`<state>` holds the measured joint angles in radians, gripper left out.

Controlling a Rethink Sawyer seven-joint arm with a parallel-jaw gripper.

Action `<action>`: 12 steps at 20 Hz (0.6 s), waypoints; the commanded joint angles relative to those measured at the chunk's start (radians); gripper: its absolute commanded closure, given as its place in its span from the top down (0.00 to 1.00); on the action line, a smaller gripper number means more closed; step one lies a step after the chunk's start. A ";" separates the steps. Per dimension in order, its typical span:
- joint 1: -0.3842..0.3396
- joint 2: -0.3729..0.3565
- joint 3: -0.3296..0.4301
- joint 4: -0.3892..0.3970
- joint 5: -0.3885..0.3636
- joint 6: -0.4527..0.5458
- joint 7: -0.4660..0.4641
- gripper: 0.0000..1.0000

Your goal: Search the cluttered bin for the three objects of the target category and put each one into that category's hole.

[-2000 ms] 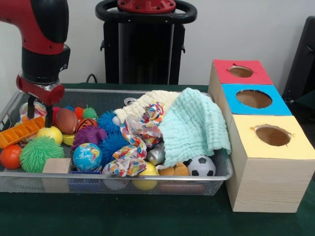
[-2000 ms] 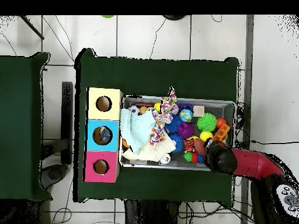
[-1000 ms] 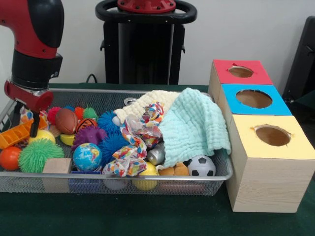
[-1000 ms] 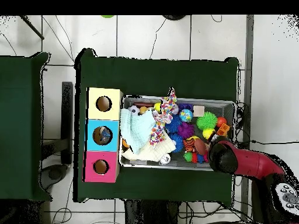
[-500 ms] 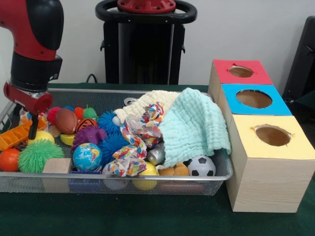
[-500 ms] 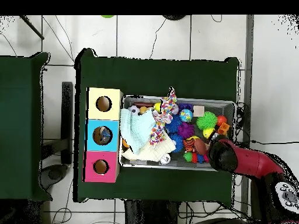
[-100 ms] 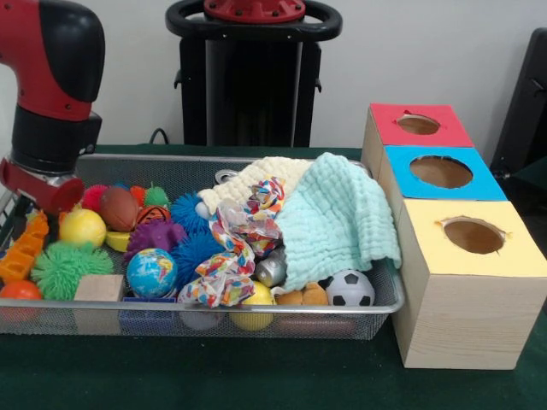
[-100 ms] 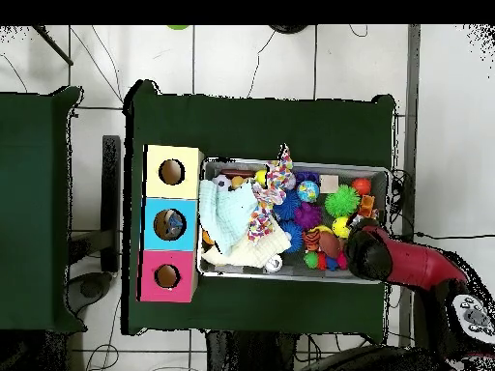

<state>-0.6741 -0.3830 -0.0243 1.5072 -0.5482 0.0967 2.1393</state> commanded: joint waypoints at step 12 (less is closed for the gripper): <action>-0.007 0.139 0.124 0.077 0.037 0.076 0.044 0.00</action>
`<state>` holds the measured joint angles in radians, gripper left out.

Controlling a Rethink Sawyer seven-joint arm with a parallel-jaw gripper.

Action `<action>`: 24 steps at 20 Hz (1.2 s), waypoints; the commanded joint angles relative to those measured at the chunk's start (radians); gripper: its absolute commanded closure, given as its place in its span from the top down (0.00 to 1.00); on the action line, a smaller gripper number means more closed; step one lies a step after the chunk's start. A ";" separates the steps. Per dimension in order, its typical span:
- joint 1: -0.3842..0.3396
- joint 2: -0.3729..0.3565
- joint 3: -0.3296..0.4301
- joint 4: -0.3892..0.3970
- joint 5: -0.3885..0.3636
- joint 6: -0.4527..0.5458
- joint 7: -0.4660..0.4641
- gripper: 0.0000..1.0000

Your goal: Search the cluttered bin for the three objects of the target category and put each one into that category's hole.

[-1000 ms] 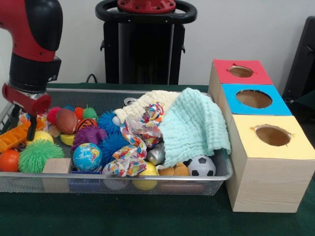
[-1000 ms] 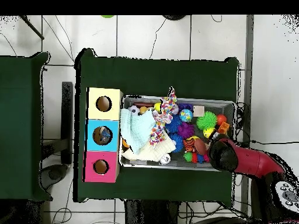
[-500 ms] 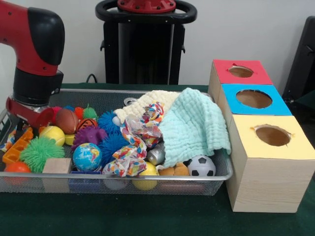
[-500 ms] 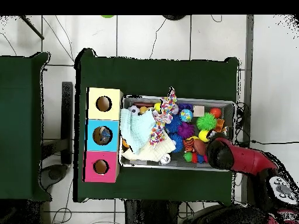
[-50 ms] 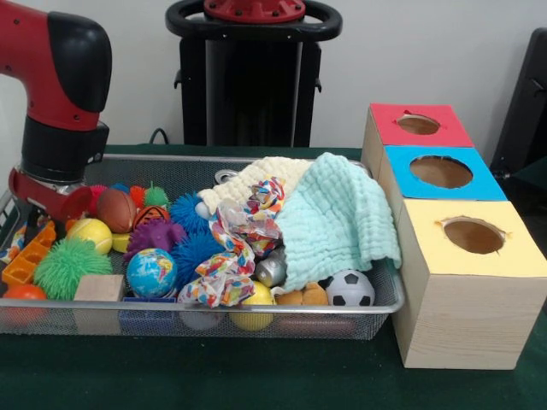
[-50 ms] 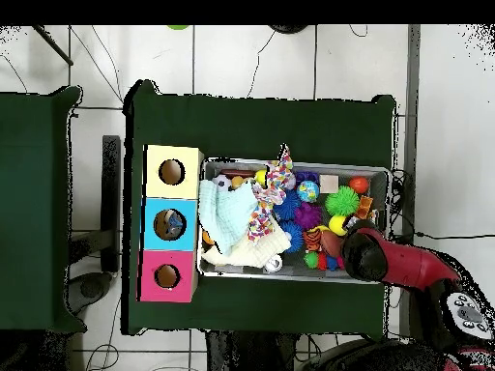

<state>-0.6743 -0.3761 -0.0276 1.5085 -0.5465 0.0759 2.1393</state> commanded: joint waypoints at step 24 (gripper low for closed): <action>-0.204 -0.002 0.351 0.382 0.253 0.311 -0.007 0.00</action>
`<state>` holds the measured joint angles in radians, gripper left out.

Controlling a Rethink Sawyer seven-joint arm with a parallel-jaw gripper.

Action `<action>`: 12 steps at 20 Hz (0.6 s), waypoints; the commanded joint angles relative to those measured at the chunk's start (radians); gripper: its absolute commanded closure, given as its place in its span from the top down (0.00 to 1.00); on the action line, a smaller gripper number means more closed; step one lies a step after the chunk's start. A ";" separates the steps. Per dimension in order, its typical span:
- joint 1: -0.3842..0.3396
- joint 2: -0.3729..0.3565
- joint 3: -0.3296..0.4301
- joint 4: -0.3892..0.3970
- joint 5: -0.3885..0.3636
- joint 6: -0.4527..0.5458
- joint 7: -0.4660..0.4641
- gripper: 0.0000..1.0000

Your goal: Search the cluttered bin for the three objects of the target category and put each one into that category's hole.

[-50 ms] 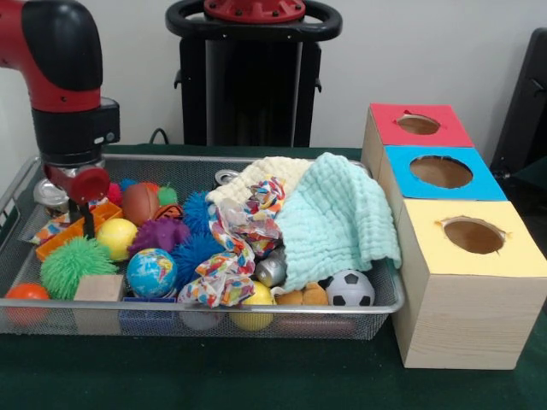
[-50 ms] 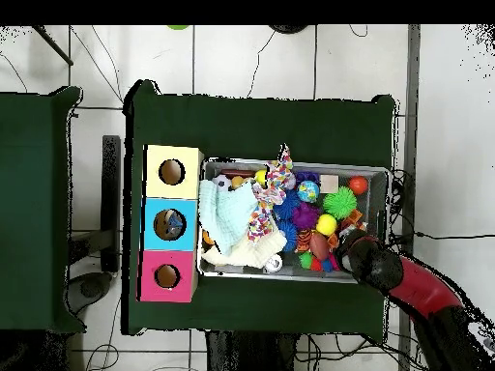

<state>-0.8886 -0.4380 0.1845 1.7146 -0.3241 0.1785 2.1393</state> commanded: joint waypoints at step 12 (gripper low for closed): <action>0.019 -0.001 0.140 0.247 0.096 0.225 0.027 0.00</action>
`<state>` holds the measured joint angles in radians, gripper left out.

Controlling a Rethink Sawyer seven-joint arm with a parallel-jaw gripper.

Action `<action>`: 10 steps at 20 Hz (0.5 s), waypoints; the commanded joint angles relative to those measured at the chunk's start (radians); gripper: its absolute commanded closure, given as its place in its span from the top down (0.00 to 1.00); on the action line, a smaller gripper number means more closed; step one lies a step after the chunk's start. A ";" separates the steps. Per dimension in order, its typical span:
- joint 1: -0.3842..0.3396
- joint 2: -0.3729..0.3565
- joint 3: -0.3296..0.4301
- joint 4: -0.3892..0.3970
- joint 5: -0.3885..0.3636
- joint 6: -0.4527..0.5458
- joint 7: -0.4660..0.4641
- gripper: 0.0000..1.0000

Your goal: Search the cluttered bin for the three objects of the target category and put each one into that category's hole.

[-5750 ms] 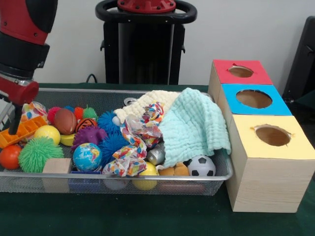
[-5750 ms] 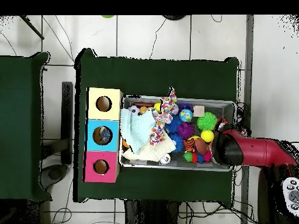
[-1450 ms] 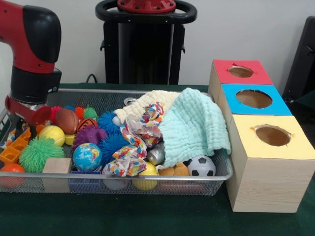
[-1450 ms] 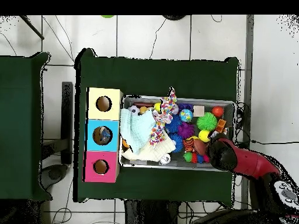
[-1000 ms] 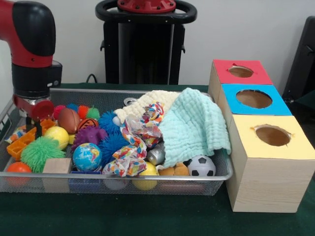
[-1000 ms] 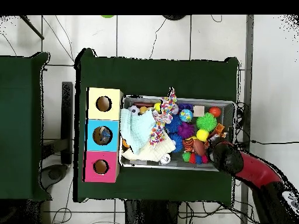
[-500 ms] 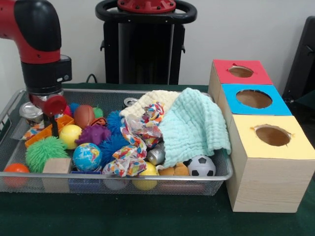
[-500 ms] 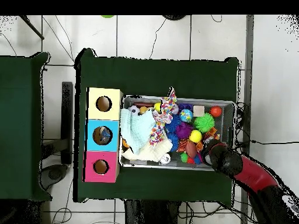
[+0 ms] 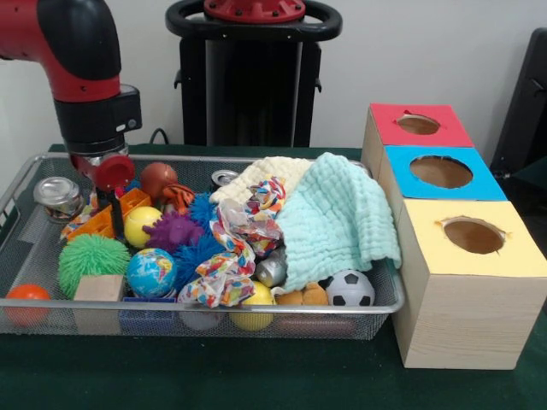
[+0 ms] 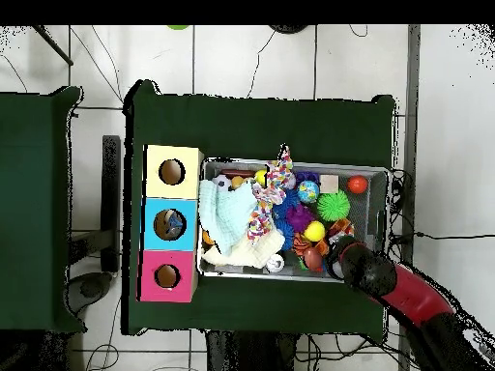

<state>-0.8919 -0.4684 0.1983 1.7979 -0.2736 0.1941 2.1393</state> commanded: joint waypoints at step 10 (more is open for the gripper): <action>0.032 0.023 0.112 0.166 0.048 0.185 0.015 0.00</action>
<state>-0.8920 -0.4935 0.2032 1.8485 -0.2496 0.2102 2.1395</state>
